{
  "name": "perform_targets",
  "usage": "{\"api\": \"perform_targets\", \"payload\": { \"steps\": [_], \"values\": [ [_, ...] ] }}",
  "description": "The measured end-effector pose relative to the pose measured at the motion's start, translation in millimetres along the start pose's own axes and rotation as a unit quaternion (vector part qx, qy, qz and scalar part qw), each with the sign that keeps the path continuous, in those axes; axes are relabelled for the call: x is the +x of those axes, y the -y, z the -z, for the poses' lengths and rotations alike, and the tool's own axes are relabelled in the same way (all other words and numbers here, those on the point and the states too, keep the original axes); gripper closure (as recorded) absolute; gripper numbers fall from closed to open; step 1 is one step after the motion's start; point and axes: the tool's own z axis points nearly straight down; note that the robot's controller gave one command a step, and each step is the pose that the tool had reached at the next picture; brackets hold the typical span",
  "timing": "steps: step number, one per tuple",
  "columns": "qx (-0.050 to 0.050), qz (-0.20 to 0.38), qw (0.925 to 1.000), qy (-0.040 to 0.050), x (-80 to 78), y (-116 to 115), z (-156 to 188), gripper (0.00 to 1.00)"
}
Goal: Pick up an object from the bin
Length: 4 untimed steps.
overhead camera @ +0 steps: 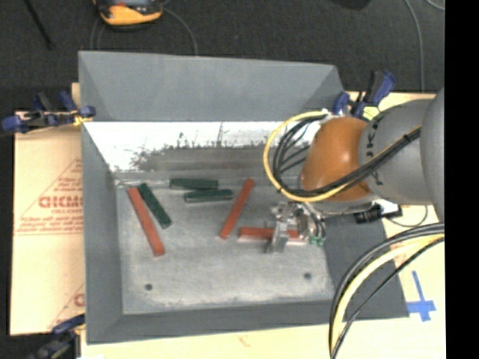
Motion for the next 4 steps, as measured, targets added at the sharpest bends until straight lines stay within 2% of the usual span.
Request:
{"api": "perform_targets", "payload": {
  "steps": [4],
  "values": [
    [0.000,-0.002,1.0000,-0.0095,1.8,0.0,6.4,1.00]
  ]
}}
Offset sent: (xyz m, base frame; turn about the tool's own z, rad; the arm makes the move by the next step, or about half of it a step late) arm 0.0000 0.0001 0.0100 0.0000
